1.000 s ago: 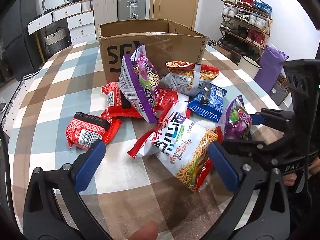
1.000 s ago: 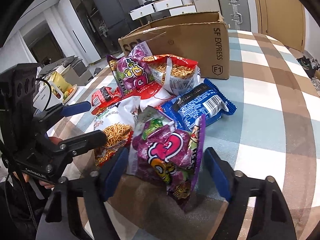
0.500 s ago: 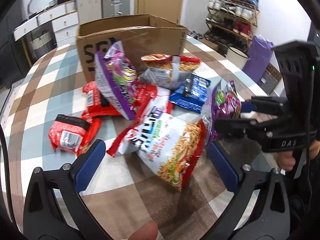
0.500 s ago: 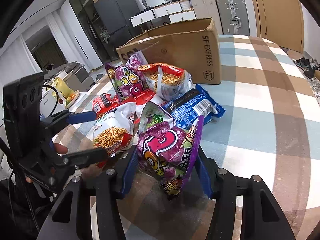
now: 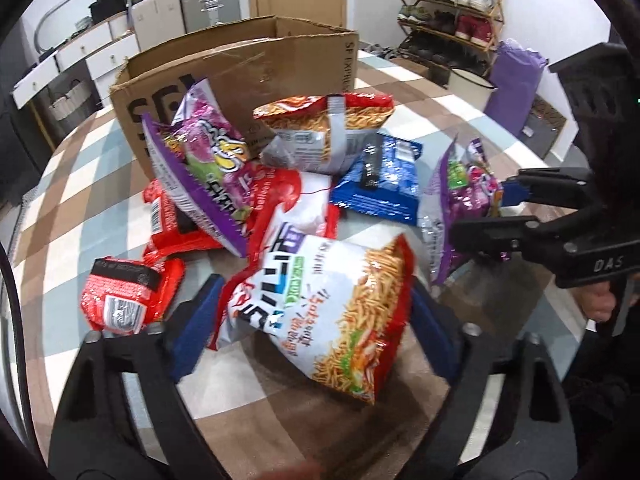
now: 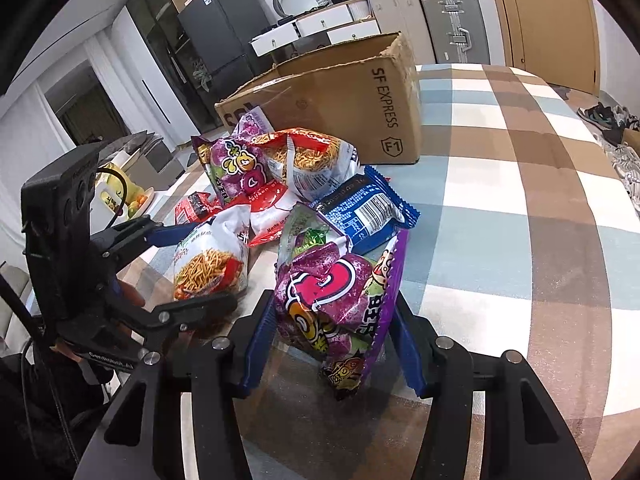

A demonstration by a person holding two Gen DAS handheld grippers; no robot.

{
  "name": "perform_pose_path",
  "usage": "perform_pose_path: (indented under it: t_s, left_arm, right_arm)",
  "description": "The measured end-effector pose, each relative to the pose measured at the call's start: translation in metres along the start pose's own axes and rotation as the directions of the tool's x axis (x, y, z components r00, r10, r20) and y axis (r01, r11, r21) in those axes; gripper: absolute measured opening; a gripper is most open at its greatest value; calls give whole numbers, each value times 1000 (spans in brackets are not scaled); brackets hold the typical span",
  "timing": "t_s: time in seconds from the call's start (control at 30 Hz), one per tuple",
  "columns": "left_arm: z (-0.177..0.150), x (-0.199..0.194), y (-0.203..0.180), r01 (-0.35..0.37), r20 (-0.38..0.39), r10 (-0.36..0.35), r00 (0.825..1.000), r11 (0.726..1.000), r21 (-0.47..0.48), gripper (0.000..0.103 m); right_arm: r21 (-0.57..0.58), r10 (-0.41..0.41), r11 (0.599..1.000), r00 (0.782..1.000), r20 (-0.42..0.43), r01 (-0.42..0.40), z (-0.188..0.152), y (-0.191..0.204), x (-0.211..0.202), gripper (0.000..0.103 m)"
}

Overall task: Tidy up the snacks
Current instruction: 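Grasp the purple candy bag with the right gripper while the left grasps the white noodle bag, then carry both bags over the box and open both grippers to drop them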

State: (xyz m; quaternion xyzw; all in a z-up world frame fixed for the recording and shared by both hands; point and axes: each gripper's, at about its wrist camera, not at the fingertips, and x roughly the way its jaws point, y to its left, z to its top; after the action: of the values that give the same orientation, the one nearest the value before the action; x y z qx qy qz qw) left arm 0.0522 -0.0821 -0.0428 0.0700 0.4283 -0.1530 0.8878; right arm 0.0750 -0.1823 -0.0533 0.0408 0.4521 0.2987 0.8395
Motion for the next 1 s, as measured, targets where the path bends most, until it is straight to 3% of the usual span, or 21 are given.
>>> perform_pose_path:
  t_s: [0.13, 0.27, 0.53, 1.0]
  left_arm:
    - [-2, -4, -1, 28, 20, -29, 999, 999, 27, 71]
    - [-5, -9, 3, 63, 38, -64, 997, 998, 12, 67]
    - [-8, -28, 13, 90, 98, -86, 991, 995, -38, 67]
    - [18, -74, 48, 66, 238, -30, 971, 987, -143, 67]
  right_arm:
    - [5, 6, 1000, 1000, -1, -6, 0, -1, 1, 55]
    - [4, 7, 1000, 1000, 5, -7, 0, 0, 0, 55]
    - [-9, 18, 1000, 999, 34, -17, 3, 4, -6, 55]
    - [-54, 20, 998, 989, 145, -13, 34, 20, -38, 55]
